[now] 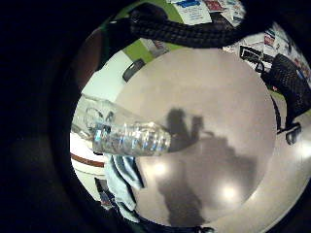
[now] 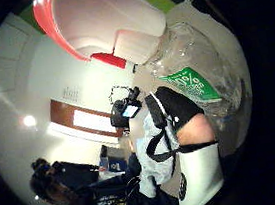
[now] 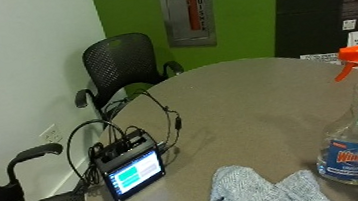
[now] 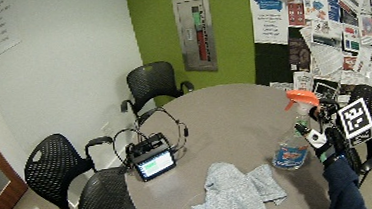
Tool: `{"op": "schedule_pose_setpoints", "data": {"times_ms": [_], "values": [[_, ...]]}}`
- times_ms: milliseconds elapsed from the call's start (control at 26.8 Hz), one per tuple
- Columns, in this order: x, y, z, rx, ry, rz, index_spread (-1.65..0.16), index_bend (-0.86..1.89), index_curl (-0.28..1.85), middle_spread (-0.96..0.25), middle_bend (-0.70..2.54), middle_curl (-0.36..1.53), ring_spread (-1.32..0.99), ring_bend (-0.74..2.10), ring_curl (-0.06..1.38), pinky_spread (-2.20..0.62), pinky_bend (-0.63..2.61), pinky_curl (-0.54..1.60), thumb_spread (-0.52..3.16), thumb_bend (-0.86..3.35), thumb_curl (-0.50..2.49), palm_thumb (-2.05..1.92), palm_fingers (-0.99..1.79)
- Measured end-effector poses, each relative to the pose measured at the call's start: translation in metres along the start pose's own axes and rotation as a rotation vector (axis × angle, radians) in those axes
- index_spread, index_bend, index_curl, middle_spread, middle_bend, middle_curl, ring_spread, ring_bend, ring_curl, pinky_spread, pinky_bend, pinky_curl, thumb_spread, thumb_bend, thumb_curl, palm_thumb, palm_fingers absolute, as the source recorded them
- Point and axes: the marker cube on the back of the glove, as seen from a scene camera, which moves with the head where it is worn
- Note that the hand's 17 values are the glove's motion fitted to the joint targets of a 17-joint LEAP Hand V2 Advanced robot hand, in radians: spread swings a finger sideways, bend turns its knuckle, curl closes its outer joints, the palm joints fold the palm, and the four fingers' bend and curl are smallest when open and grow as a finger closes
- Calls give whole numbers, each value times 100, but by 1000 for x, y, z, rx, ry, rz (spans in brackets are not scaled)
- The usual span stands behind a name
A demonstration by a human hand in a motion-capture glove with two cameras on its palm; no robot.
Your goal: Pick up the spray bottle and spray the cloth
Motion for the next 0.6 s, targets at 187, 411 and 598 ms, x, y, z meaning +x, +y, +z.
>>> {"op": "schedule_pose_setpoints", "data": {"times_ms": [187,411,598], "values": [[2,1,-3,-4,12,0,-26,10,8,-4,38,14,-7,43,15,19,32,13,64,32,14,54,51],[6,3,-7,-17,37,12,-32,10,11,-4,38,19,-8,44,20,23,35,19,86,29,17,57,47],[4,2,-6,-38,37,17,-35,11,13,-4,36,22,-9,45,22,25,36,22,96,25,20,58,44]]}}
